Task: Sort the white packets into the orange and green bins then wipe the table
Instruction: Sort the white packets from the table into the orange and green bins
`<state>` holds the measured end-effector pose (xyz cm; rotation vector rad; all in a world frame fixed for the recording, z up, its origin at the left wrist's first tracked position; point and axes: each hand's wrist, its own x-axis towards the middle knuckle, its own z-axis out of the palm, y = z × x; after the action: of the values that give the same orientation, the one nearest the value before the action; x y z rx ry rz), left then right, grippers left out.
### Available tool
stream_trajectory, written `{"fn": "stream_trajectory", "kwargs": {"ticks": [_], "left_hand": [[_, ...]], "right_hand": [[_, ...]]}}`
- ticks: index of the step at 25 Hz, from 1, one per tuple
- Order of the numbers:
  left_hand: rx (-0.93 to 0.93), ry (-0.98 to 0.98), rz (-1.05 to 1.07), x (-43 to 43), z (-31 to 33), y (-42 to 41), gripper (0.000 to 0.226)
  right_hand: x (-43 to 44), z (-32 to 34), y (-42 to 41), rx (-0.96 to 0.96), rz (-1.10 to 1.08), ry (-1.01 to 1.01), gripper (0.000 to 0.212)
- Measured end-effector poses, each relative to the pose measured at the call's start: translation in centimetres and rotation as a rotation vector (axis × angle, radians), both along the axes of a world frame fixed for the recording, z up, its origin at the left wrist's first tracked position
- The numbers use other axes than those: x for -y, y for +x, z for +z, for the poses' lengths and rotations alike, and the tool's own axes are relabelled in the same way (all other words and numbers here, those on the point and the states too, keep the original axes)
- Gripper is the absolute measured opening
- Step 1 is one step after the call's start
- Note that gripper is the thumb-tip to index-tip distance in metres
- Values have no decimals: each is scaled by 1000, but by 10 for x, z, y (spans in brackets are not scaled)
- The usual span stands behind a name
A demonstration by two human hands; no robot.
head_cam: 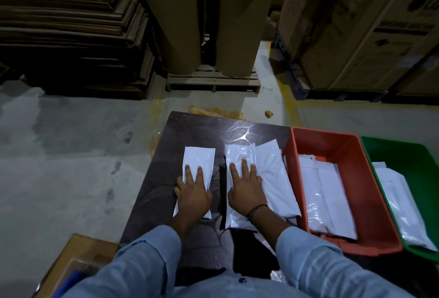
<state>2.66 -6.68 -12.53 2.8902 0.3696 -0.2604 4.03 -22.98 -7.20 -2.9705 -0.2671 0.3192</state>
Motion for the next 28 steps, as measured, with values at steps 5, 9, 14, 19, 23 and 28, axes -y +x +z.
{"fn": "stream_trajectory", "kwargs": {"ticks": [5,9,14,19,23,28], "left_hand": [[-10,-25,30,1,4,-7,81],[10,-52,69,4,13,-8,78],[73,-101,70,7,43,7,75],[143,-172,66,25,83,23,73],[206,-229,-10,54,110,28,71],[240,-312,-109,97,133,24,71]], "right_hand": [[4,1,2,-7,22,11,79],[7,5,2,51,13,61,73],[12,23,13,111,-11,135,71],[27,57,31,246,-99,188,66],[48,78,34,364,-142,127,64],[92,90,23,429,-189,157,62]]}}
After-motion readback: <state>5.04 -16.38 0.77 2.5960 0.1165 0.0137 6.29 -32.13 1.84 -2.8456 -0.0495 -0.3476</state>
